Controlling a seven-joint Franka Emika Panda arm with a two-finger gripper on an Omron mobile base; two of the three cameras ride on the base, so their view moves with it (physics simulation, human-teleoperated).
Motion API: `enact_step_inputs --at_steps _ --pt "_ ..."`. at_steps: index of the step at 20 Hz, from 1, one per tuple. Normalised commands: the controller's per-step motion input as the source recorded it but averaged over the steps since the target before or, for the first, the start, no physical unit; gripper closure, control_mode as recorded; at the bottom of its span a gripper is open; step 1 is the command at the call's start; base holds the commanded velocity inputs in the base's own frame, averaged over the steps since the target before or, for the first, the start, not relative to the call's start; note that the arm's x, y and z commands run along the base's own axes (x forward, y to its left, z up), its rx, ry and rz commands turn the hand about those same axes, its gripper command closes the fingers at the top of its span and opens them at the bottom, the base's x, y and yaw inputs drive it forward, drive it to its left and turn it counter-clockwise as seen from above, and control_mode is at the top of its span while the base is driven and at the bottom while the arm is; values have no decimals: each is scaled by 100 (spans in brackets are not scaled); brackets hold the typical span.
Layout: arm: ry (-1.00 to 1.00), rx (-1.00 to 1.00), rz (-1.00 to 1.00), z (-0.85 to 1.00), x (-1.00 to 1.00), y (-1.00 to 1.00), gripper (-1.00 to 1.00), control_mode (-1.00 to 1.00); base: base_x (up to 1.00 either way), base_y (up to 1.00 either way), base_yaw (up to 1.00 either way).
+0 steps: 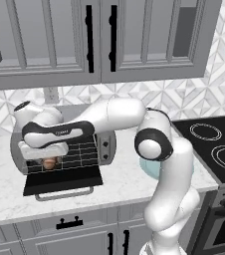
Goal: Pick up the kebab skewer and baguette bread, and place them inside the toaster oven. Close the toaster oven door and start by setting the timer.
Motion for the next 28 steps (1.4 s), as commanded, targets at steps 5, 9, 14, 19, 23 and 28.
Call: enact_step_inputs --at_steps 5,9,14,19,23,28 --pt "-10 7 0 37 -13 -49 -100 -100 0 0 0" --pt "-8 9 0 41 -49 -46 -100 -100 0 0 0" --pt "-5 11 0 19 -55 -55 -100 -100 0 0 0" --pt "-8 7 4 19 -87 -100 -100 -100 0 0 0" --pt "0 1 10 32 -83 -100 -100 -100 0 0 0" --pt "0 3 11 26 -52 -100 -100 -100 0 0 0"
